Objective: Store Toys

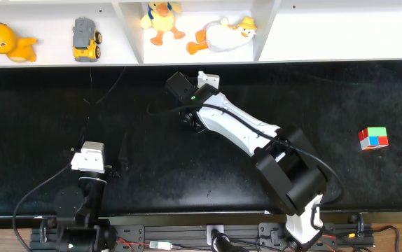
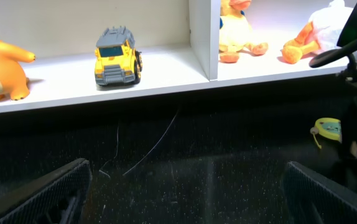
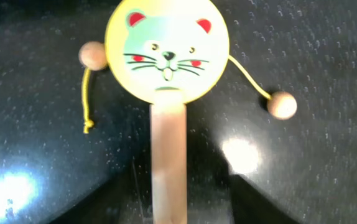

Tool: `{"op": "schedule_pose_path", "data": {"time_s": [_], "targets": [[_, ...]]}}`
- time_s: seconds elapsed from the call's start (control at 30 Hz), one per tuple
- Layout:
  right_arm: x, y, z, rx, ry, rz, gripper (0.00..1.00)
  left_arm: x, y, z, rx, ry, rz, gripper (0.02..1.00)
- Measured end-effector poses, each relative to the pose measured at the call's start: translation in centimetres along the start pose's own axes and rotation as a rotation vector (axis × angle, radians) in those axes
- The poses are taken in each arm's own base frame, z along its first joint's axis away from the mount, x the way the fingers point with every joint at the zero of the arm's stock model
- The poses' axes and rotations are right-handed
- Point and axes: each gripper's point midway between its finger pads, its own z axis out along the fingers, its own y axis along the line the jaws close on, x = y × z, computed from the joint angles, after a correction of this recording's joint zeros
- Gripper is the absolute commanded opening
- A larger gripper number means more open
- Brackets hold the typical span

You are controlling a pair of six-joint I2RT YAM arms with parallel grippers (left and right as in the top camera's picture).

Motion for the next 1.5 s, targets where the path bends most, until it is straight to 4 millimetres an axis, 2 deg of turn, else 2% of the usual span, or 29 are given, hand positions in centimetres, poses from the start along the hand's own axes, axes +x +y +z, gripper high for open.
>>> {"op": "schedule_pose_path", "data": {"time_s": [0.07, 0.23, 0.5, 0.63, 0.83, 0.93, 1.03, 1.17, 1.3, 1.4, 1.5], "targets": [[0.0, 0.1, 0.0, -0.001, 0.001, 0.001, 0.215, 0.0, 0.0, 0.0, 0.0, 0.0, 0.0, 0.998], [0.1, 0.1, 0.0, -0.003, 0.006, 0.0, 0.045, 0.0, 0.0, 0.0, 0.0, 0.0, 0.0, 0.998], [0.3, 0.1, -0.2, -0.008, 0.007, -0.002, 0.045, 0.0, 0.0, 0.0, 0.0, 0.0, 0.0, 0.998], [1.1, -1.4, -1.1, -0.007, -0.002, -0.003, 0.042, 0.0, 0.0, 0.0, 0.0, 0.0, 0.0, 0.998], [2.6, -6.6, -5.4, -0.039, -0.065, 0.035, 0.04, 0.0, 0.0, 0.0, 0.0, 0.0, 0.0, 0.998], [2.3, -9.7, -7.8, -0.075, -0.127, 0.098, 0.042, 0.0, 0.0, 0.0, 0.0, 0.0, 0.0, 0.998], [1.8, -13.2, -9.5, -0.095, -0.185, 0.17, 0.042, 0.0, 0.0, 0.0, 0.0, 0.0, 0.0, 0.998], [0.3, -17.7, -10.7, -0.085, -0.242, 0.25, 0.042, 0.0, 0.0, 0.0, 0.0, 0.0, 0.0, 0.998], [-1.0, -21.4, -10.7, -0.035, -0.255, 0.269, 0.042, 0.0, 0.0, 0.0, 0.0, 0.0, 0.0, 0.998], [-1.9, -23.6, -10.8, 0.008, -0.256, 0.242, 0.045, 0.0, 0.0, 0.0, 0.0, 0.0, 0.0, 0.998], [-3.8, -24.9, -11.5, 0.033, -0.284, 0.199, 0.042, 0.0, 0.0, 0.0, 0.0, 0.0, 0.0, 0.998]]}}
